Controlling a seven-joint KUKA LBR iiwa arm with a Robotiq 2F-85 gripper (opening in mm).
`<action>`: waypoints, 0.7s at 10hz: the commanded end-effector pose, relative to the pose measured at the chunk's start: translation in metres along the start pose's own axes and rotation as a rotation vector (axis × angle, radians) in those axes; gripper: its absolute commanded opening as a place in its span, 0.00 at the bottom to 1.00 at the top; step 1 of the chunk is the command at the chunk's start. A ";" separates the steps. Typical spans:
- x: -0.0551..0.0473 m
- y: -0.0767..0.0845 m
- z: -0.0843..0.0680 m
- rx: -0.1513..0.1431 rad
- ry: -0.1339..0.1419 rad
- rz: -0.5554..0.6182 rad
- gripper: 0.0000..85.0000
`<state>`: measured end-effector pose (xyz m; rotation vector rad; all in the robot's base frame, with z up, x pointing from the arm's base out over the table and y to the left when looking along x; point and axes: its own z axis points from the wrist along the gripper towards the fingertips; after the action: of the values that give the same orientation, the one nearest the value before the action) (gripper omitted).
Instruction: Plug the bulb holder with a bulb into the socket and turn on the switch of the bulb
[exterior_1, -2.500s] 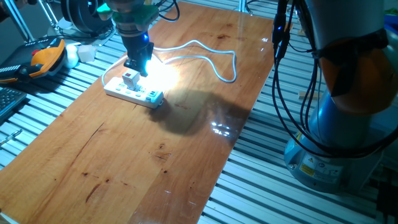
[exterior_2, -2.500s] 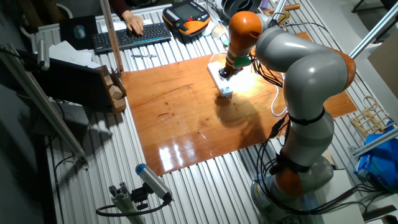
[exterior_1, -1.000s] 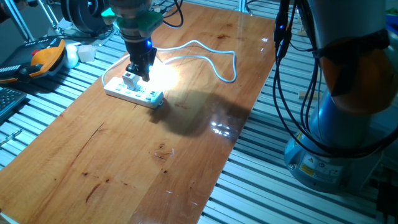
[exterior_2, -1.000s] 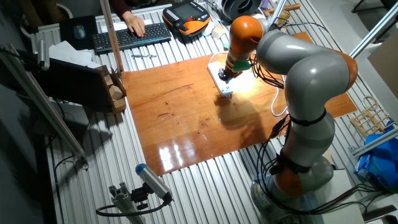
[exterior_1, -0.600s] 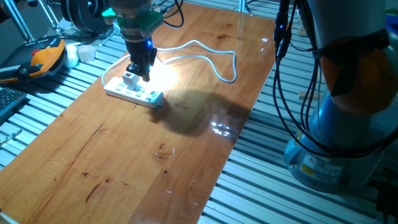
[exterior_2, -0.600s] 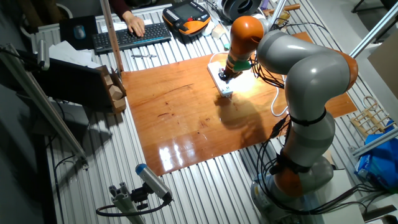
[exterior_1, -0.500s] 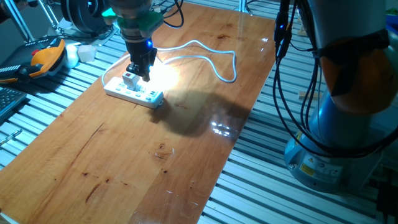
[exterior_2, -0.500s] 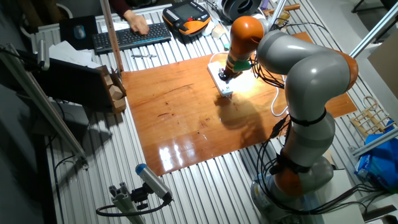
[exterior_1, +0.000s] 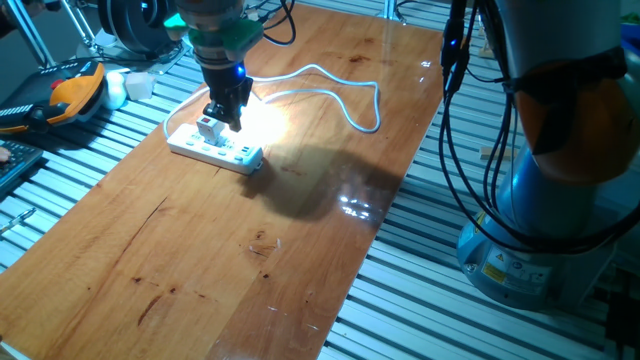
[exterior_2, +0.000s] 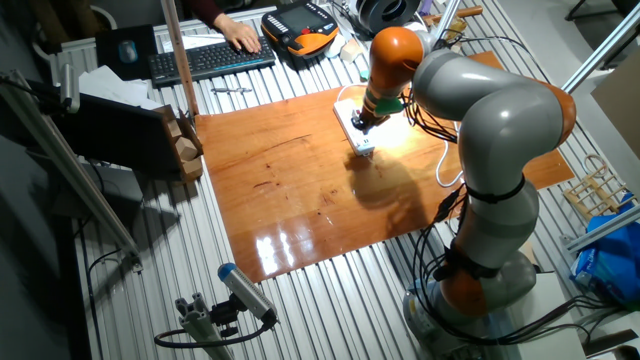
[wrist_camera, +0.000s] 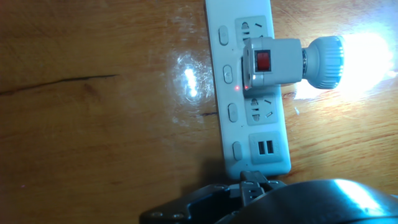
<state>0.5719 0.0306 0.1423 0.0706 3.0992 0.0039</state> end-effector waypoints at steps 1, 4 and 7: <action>0.000 0.000 0.000 0.000 0.001 0.000 0.00; 0.001 -0.001 -0.001 0.007 -0.005 0.001 0.00; 0.000 -0.001 -0.002 0.004 -0.002 0.001 0.00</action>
<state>0.5716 0.0292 0.1440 0.0726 3.0972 -0.0045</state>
